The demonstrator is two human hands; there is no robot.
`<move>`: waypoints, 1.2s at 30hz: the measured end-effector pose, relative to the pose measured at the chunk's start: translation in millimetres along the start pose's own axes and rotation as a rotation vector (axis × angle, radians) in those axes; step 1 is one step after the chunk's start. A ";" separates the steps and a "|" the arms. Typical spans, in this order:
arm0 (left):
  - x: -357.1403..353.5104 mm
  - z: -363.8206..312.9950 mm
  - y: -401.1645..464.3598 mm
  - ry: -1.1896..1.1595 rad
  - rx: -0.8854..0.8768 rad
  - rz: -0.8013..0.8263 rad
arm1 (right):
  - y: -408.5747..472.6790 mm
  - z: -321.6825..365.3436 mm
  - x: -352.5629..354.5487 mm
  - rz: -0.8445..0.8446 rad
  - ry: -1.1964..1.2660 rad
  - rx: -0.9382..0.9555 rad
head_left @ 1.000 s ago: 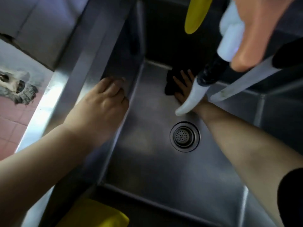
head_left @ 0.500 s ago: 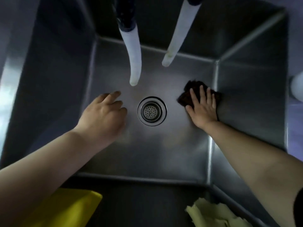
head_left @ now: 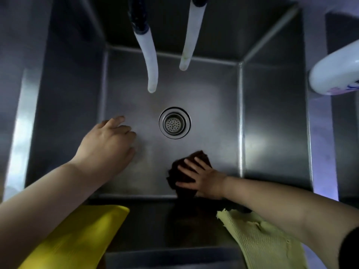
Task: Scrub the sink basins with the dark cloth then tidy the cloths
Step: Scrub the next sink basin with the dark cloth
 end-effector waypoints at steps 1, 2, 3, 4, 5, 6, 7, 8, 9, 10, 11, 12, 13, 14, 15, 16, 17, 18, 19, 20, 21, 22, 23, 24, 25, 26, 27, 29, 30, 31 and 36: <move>2.6 -0.1 -0.7 -0.004 0.012 -0.001 | -3.5 3.3 4.6 -0.003 -0.023 0.052; 6.1 0.0 -0.9 -0.014 0.029 0.000 | -6.9 2.2 6.1 0.031 -0.074 0.088; 9.6 0.5 -1.0 -0.030 0.048 0.005 | -11.9 0.0 6.1 0.056 -0.122 0.129; 13.7 0.2 -1.2 -0.044 0.061 0.003 | -18.9 -1.3 9.8 0.046 -0.140 0.178; 18.3 -0.5 -1.5 -0.054 0.068 -0.002 | -26.0 -5.7 15.0 0.031 -0.128 0.181; 23.1 -1.3 -2.0 -0.060 0.077 -0.007 | -31.6 -15.5 19.5 0.014 -0.108 0.141; 28.4 -1.9 -2.4 -0.069 0.088 -0.013 | -36.7 -25.2 27.5 0.024 -0.076 0.056; 33.7 -3.1 -3.0 -0.083 0.102 -0.013 | -42.2 -36.4 34.2 -0.024 -0.037 -0.032; 38.4 -5.1 -3.7 -0.096 0.116 -0.003 | -47.5 -49.1 41.6 -0.072 0.021 -0.137; 42.6 -7.1 -5.5 -0.101 0.132 0.010 | -53.2 -64.3 48.7 -0.083 0.040 -0.295; 47.1 -9.0 -7.9 -0.102 0.149 0.023 | -60.8 -78.2 55.2 -0.042 0.067 -0.488; 52.7 -10.9 -10.8 -0.106 0.164 0.023 | -69.1 -91.6 60.6 -0.036 0.172 -0.687; 59.2 -13.9 -13.8 -0.116 0.174 0.011 | -76.1 -98.3 69.0 -0.086 0.313 -0.843; 66.2 -17.4 -17.1 -0.128 0.180 -0.006 | -81.8 -98.4 79.6 -0.134 0.423 -0.934; 72.7 -20.9 -20.4 -0.141 0.186 -0.011 | -83.0 -97.6 88.9 -0.198 0.511 -0.971; 78.5 -24.2 -24.4 -0.154 0.193 -0.006 | -85.2 -95.2 101.0 -0.262 0.612 -1.001; 85.2 -27.6 -29.3 -0.165 0.207 0.002 | -88.2 -90.2 116.9 -0.354 0.702 -1.023; 92.9 -31.1 -35.1 -0.178 0.223 0.004 | -92.6 -82.0 135.1 -0.432 0.774 -1.042; 102.0 -34.8 -41.0 -0.187 0.235 0.001 | -99.0 -72.2 154.4 -0.532 0.844 -1.071; 111.6 -38.3 -47.3 -0.195 0.246 -0.009 | -107.4 -60.5 172.5 -0.630 0.932 -1.091; 122.2 -43.0 -54.1 -0.211 0.255 -0.020 | -114.8 -47.1 190.4 -0.727 1.008 -1.086; 132.0 -49.2 -60.4 -0.220 0.256 -0.023 | -122.8 -33.2 207.0 -0.808 1.066 -1.069; 139.8 -55.3 -66.4 -0.221 0.255 -0.012 | -131.8 -18.8 222.8 -0.876 1.111 -1.044; 145.5 -61.9 -72.0 -0.229 0.257 0.009 | -141.4 -4.2 237.0 -0.942 1.149 -1.026; 151.5 -68.9 -76.4 -0.253 0.257 0.016 | -151.3 10.0 251.0 -0.999 1.179 -1.013; 157.6 -76.4 -79.2 -0.270 0.248 0.011 | -160.8 24.1 262.9 -1.049 1.222 -0.998; 164.8 -84.6 -81.7 -0.284 0.233 -0.008 | -168.9 36.9 269.6 -1.089 1.273 -0.985; 180.3 -102.0 -84.1 -0.315 0.190 -0.066 | -183.8 59.4 279.1 -1.166 1.393 -0.955; 186.9 -110.4 -84.5 -0.337 0.165 -0.103 | -189.7 70.1 282.5 -1.188 1.448 -0.943; 194.3 -119.2 -84.9 -0.351 0.135 -0.140 | -194.5 79.6 283.9 -1.195 1.491 -0.933; 232.1 -161.4 -78.9 -0.280 -0.152 -0.339 | -215.8 112.2 292.0 -1.157 1.625 -0.859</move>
Point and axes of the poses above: each hand's wrist, its own y-axis towards the middle knuckle, its own x-axis out of the back of the hand, z = x × y, the point moved 8 cm from there along y, towards the middle knuckle, and after that the axes turned 6 degrees about -z, right-handed, at the moved point
